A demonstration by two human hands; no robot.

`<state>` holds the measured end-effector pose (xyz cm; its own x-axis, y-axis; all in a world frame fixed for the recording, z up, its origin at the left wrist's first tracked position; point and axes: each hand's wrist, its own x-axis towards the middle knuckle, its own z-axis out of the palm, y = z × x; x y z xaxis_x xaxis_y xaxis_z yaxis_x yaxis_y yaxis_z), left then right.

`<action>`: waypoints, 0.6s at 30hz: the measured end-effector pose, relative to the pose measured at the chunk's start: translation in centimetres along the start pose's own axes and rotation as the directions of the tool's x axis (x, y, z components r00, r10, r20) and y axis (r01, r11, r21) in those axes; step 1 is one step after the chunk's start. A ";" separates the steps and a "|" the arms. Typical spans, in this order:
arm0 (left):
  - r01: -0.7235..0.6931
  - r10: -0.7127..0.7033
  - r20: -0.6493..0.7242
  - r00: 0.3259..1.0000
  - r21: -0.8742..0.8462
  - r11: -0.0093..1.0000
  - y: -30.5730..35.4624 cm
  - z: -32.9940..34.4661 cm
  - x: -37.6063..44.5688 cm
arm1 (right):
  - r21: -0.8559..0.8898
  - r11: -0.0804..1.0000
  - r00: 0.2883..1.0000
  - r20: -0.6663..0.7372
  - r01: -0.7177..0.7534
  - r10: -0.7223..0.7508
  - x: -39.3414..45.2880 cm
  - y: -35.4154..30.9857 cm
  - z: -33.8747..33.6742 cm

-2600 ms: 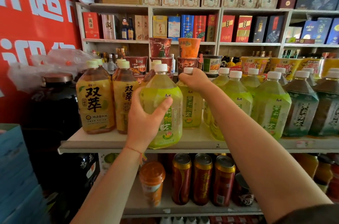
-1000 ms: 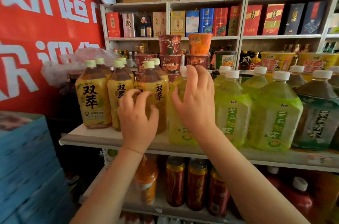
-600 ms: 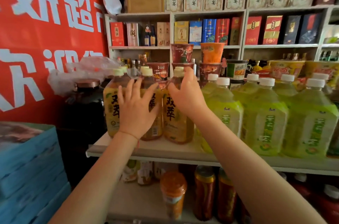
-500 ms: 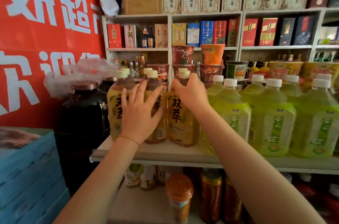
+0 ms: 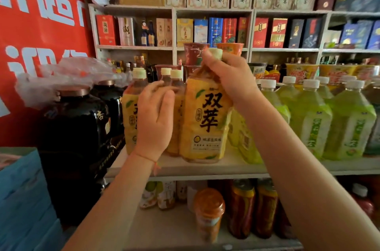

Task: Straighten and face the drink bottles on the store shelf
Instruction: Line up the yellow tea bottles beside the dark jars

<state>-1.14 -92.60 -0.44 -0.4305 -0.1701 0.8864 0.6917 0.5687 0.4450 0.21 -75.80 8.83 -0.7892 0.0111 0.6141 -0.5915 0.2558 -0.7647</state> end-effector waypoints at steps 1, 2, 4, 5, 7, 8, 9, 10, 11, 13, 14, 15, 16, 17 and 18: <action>-0.022 0.021 -0.037 0.999 -0.029 0.999 0.4 -0.3 -0.1 | -0.002 1.000 1.000 0.012 0.016 -0.016 -0.1 -0.3 0.5; -0.041 0.038 -0.054 0.998 -0.057 0.998 0.5 -0.6 -0.2 | -0.011 0.999 0.999 0.026 0.040 -0.040 -0.2 -0.4 1.3; -0.018 0.014 -0.035 0.999 -0.104 0.994 0.4 -1.1 -0.6 | -0.034 0.996 0.996 0.053 0.078 -0.076 -0.2 -0.2 2.9; 0.004 -0.006 -0.022 1.000 -0.104 0.995 0.1 -1.4 -0.8 | -0.037 0.996 0.995 0.052 0.086 -0.084 -0.3 0.0 3.7; -0.015 0.014 -0.030 0.999 -0.049 0.999 -0.9 -2.2 -1.4 | -0.038 0.993 0.993 0.039 0.109 -0.108 -0.4 0.2 5.0; -0.041 0.041 -0.021 0.999 -0.012 0.999 -1.5 -2.3 -1.7 | -0.043 0.991 0.992 0.031 0.126 -0.124 -0.4 0.3 5.3; -0.058 0.058 0.001 0.998 0.026 0.998 -2.1 -2.4 -2.1 | -0.059 0.988 0.989 0.032 0.144 -0.143 -0.4 0.3 5.6; -0.075 0.073 0.028 0.997 0.067 0.995 -2.6 -2.5 -2.4 | -0.081 0.982 0.985 0.037 0.169 -0.167 -0.3 0.3 5.9; -0.092 0.086 0.056 0.995 0.111 0.990 -3.1 -2.5 -2.8 | -0.106 0.975 0.981 0.041 0.194 -0.191 -0.3 0.3 6.1; -0.114 0.097 0.090 0.991 0.207 0.972 -3.8 -2.4 -3.1 | -0.134 0.965 0.974 0.033 0.226 -0.224 -0.2 0.3 6.4; -0.121 0.101 0.094 0.991 0.253 0.960 -4.2 -2.5 -3.1 | -0.139 0.963 0.973 0.023 0.232 -0.231 -0.2 0.4 6.6; -0.125 0.102 0.094 0.990 0.294 0.947 -4.5 -2.6 -3.1 | -0.140 0.963 0.973 0.009 0.231 -0.232 -0.2 0.6 6.8; -0.126 0.100 0.095 0.990 0.330 0.935 -4.8 -2.6 -2.9 | -0.134 0.965 0.973 -0.007 0.227 -0.230 -0.2 0.9 7.0; -0.127 0.098 0.100 0.990 0.363 0.923 -5.0 -2.7 -2.8 | -0.126 0.967 0.974 -0.025 0.223 -0.227 -0.2 1.1 7.1; -0.130 0.097 0.104 0.990 0.388 0.912 -5.1 -2.6 -2.8 | -0.117 0.968 0.973 -0.039 0.222 -0.228 -0.2 1.4 7.2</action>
<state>-1.95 -97.15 -4.91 -0.4193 -0.0295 0.9074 0.4621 0.8534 0.2412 -1.68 -82.41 6.23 -0.6263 -0.0097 0.7795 -0.7285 0.3634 -0.5808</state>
